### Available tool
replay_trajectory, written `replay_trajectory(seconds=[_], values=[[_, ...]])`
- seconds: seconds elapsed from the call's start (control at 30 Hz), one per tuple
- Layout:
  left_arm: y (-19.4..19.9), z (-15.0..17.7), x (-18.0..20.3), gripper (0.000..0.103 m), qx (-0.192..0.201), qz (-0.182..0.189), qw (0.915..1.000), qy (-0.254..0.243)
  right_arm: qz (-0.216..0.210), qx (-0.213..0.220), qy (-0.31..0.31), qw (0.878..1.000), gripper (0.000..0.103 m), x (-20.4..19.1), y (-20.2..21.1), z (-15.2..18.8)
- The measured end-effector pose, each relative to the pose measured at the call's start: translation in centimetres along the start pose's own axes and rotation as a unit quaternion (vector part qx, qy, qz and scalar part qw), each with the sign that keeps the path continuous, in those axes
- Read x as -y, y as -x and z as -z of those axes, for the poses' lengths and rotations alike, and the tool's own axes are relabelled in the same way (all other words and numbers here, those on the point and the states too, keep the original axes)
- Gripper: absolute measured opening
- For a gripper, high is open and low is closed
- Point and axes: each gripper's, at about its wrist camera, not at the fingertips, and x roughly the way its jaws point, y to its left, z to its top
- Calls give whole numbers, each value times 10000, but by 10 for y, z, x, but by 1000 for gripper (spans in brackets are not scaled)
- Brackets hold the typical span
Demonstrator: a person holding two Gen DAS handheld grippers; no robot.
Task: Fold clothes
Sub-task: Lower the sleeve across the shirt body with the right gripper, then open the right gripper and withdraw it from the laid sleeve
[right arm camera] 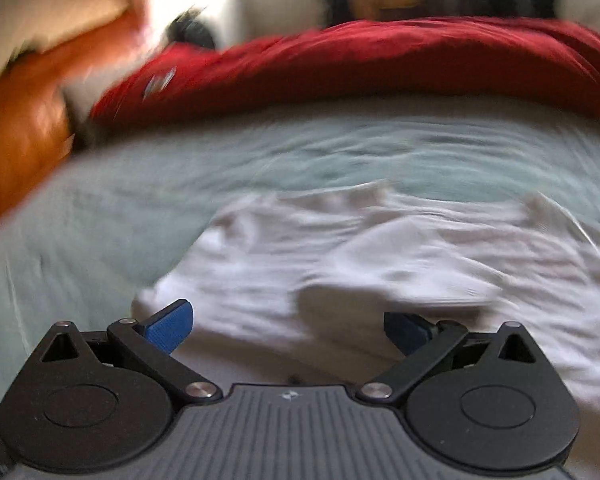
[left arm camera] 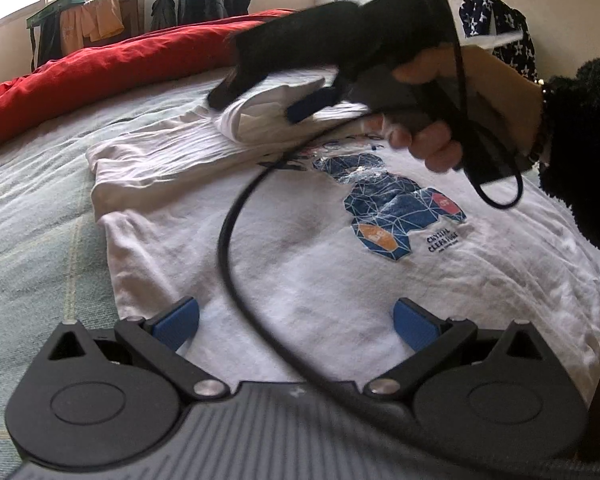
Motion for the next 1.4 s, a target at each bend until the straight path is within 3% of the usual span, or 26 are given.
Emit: replay_trajectory(seconds=[0.13, 0.27, 0.5, 0.63, 0.9, 1.07, 1.17, 1.3, 1.4], values=[[-1, 0, 1, 102, -6, -7, 10000, -1, -420, 514, -1502, 9864, 103, 49, 6, -11], [0, 0, -1, 102, -2, 20, 10000, 11, -1215, 658, -2091, 9681, 103, 58, -4, -22], [0, 1, -2, 102, 11, 33, 10000, -1, -2021, 380, -1200, 9713, 103, 2, -21, -41], [0, 1, -2, 102, 13, 23, 10000, -14, -2092, 311, -812, 9740, 103, -19, -17, -44], [1, 1, -2, 102, 9, 24, 10000, -17, -1313, 439, -730, 9877, 103, 17, 25, -31], [5, -1, 1, 102, 13, 9, 10000, -37, -21, 677, -255, 9974, 103, 65, 98, -16], [18, -6, 11, 102, 228, 216, 9993, -186, 898, 804, -69, 9927, 103, 96, 135, -2], [28, -17, 31, 102, 531, 1068, 9922, -365, 1944, 659, 148, 9786, 103, 134, 158, 23], [22, -27, 46, 102, 480, 1179, 9906, -492, 2303, 436, 412, 9713, 103, 152, 160, 46]])
